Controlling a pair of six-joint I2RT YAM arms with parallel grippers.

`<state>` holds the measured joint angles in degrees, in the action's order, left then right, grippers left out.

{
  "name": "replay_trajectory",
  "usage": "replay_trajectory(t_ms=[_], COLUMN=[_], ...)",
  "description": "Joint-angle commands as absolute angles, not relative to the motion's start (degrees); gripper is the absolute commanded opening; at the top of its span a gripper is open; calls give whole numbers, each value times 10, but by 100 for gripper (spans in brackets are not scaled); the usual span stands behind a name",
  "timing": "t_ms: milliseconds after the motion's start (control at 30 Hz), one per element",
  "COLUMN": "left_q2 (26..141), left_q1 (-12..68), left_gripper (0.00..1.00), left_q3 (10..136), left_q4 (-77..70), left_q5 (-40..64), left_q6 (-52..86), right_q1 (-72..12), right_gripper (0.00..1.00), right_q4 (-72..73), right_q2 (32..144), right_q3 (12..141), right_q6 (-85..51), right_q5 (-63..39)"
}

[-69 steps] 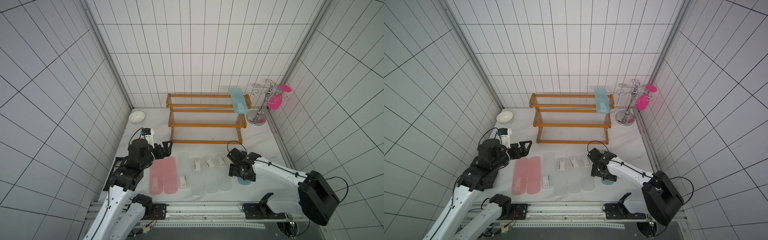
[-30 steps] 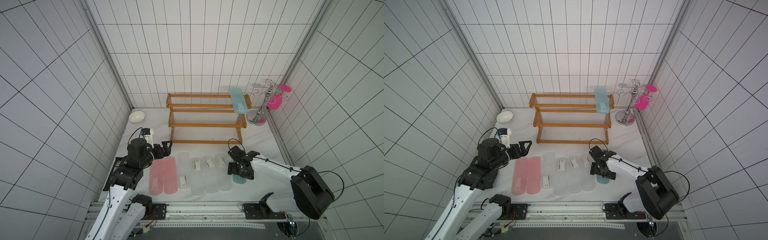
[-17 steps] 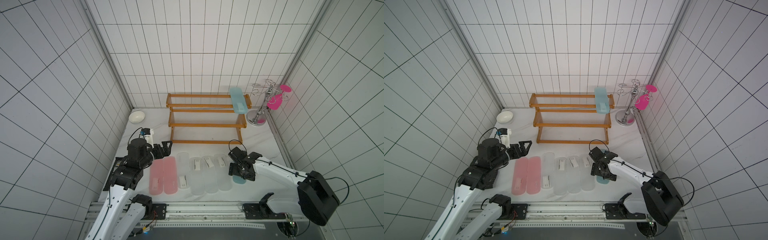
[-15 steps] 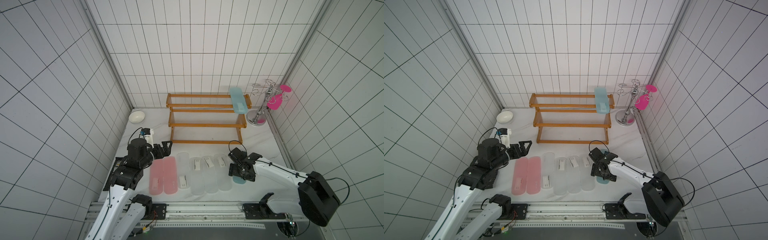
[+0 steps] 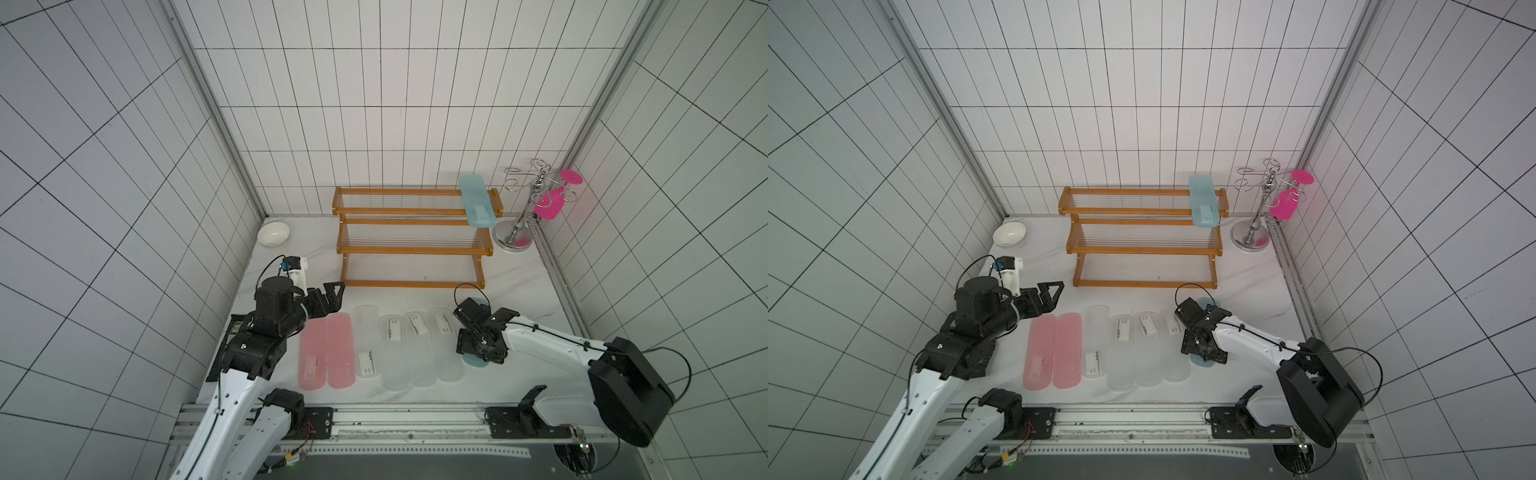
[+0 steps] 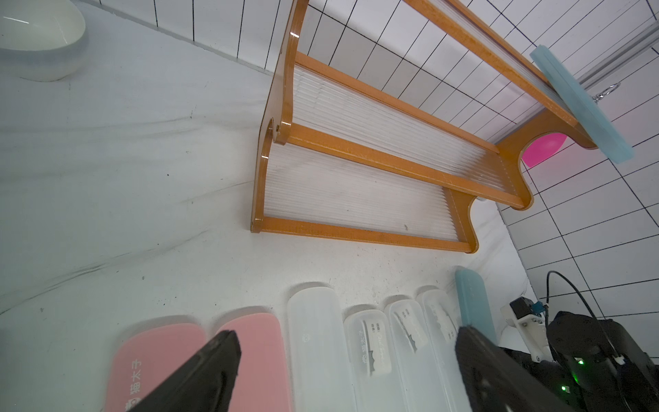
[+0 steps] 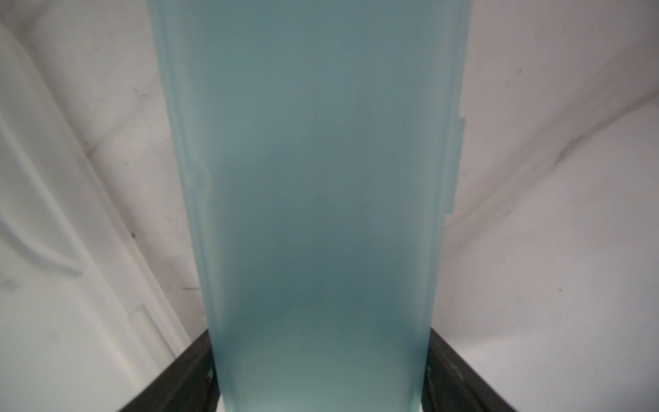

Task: Place the pencil cases on the shelf according to color
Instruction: Pick up the pencil case from the center of the board.

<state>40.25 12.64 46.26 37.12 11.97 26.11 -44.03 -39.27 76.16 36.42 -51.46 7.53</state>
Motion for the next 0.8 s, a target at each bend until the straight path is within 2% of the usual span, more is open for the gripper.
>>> replay_trajectory(t_ms=[0, 200, 433, 633, 767], left_q2=[402, 393, 398, 439, 476], left_q1=[124, 124, 124, 125, 125], left_gripper=[99, 99, 98, 98, 99], left_q3=[457, 459, 523, 592, 625], left_q4=[362, 362, 362, 338, 320], left_q5=[122, 115, 114, 142, 144], left_q6=[261, 256, 276, 297, 290], right_q1=[-452, -472, -545, -631, -645], right_gripper=[79, 70, 68, 67, 68], right_q4=[-448, -517, -588, -634, -652], right_q2=[745, 690, 650, 683, 728], right_q3=[366, 400, 485, 612, 723], right_q6=[-527, -534, -510, -495, -447], right_q5=[115, 139, 161, 194, 199])
